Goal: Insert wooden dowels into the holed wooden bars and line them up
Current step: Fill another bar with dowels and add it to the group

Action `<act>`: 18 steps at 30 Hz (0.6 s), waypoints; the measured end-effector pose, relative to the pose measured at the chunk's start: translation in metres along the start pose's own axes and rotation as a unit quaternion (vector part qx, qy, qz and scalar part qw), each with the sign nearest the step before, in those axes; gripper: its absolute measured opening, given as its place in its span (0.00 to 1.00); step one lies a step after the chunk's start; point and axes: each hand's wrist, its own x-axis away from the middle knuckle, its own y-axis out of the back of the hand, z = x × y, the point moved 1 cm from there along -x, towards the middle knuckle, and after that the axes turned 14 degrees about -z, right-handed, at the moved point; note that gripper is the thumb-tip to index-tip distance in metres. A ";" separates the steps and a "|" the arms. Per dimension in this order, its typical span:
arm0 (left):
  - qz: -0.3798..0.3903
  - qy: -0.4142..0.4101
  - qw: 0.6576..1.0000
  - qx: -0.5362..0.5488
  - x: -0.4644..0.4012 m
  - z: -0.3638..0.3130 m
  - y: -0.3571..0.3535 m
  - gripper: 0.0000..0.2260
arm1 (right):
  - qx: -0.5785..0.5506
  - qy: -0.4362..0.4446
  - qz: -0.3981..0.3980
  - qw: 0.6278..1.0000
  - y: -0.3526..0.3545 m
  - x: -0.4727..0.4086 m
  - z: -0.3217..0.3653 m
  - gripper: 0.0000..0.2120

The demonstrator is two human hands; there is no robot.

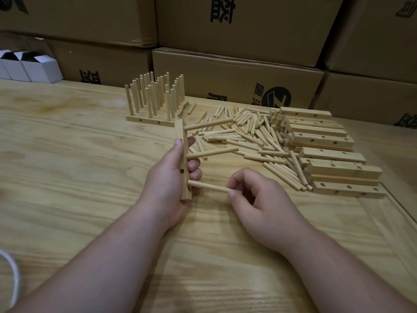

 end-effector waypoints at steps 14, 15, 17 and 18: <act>0.023 -0.007 1.000 -0.005 -0.002 0.004 0.000 0.17 | 0.029 0.051 -0.009 0.998 0.001 -0.002 0.002 0.03; 0.026 -0.013 1.000 -0.013 -0.002 0.005 0.000 0.17 | 0.030 0.061 -0.006 0.998 0.000 -0.002 0.003 0.04; 0.030 -0.029 0.999 -0.033 0.000 0.006 -0.001 0.16 | 0.035 0.080 0.004 0.996 0.000 -0.002 0.006 0.07; 0.032 -0.039 0.998 -0.045 0.001 0.007 -0.002 0.16 | 0.040 0.089 0.007 0.995 0.000 -0.002 0.008 0.08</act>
